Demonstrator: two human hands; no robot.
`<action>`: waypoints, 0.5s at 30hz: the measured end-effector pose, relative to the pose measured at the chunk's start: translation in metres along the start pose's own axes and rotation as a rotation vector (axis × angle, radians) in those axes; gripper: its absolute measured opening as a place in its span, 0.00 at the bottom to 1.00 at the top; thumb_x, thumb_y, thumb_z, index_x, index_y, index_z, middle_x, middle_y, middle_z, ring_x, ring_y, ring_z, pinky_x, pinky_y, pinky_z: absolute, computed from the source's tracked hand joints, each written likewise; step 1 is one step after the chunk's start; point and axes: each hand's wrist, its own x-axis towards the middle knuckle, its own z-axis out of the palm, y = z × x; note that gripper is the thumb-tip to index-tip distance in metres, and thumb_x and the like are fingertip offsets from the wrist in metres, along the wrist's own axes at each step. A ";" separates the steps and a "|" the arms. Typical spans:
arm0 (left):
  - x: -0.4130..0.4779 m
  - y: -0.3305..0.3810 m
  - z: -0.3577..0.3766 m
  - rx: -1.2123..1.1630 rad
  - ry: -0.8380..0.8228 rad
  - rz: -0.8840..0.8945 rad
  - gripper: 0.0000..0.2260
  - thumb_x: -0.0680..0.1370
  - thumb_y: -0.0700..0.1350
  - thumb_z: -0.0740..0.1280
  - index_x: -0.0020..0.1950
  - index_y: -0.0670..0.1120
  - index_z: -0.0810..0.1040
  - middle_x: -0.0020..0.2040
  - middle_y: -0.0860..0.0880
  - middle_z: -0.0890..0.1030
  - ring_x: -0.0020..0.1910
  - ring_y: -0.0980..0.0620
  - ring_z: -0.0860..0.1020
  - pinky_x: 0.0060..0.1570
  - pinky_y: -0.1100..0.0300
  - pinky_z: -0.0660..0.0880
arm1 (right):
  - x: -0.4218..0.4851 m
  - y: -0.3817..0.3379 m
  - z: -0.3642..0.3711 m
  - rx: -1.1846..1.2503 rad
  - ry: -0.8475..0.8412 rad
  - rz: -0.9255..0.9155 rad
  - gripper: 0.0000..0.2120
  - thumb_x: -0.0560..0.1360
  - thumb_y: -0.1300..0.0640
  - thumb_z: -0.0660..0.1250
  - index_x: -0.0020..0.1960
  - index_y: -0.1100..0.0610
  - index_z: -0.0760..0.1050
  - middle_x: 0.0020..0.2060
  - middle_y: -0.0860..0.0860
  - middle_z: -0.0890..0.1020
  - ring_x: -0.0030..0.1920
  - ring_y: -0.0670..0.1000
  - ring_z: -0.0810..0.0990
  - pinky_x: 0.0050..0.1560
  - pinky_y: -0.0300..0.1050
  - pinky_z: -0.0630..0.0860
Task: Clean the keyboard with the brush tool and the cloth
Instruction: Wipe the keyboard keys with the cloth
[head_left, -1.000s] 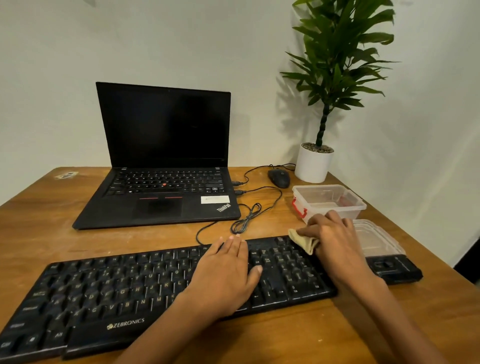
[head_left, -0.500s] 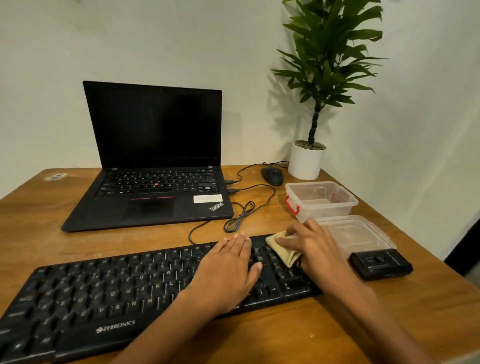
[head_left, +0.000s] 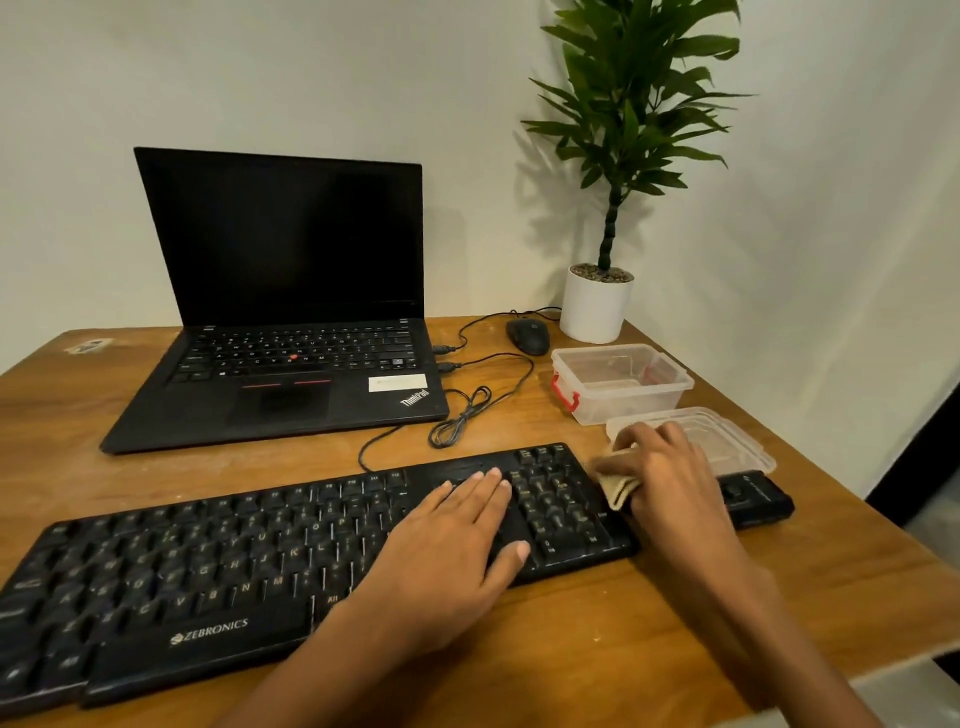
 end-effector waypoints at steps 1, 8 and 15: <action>0.001 0.000 0.001 0.003 0.010 -0.002 0.27 0.80 0.60 0.42 0.75 0.51 0.39 0.76 0.54 0.40 0.73 0.61 0.38 0.72 0.60 0.37 | 0.000 0.000 -0.001 0.049 0.034 0.002 0.22 0.74 0.60 0.64 0.64 0.42 0.70 0.63 0.44 0.69 0.59 0.44 0.61 0.58 0.39 0.60; 0.001 0.002 0.003 0.014 0.015 -0.004 0.27 0.80 0.60 0.41 0.75 0.51 0.38 0.76 0.54 0.39 0.73 0.61 0.38 0.71 0.62 0.35 | -0.016 -0.029 0.005 0.125 -0.015 -0.145 0.23 0.70 0.65 0.67 0.62 0.48 0.73 0.59 0.45 0.77 0.53 0.46 0.67 0.48 0.39 0.63; 0.003 -0.002 0.009 0.036 0.062 0.009 0.36 0.70 0.65 0.30 0.75 0.51 0.38 0.76 0.54 0.40 0.72 0.62 0.37 0.70 0.62 0.35 | -0.014 -0.044 -0.004 0.219 -0.067 -0.177 0.24 0.72 0.67 0.63 0.64 0.49 0.72 0.65 0.44 0.73 0.67 0.45 0.65 0.69 0.42 0.61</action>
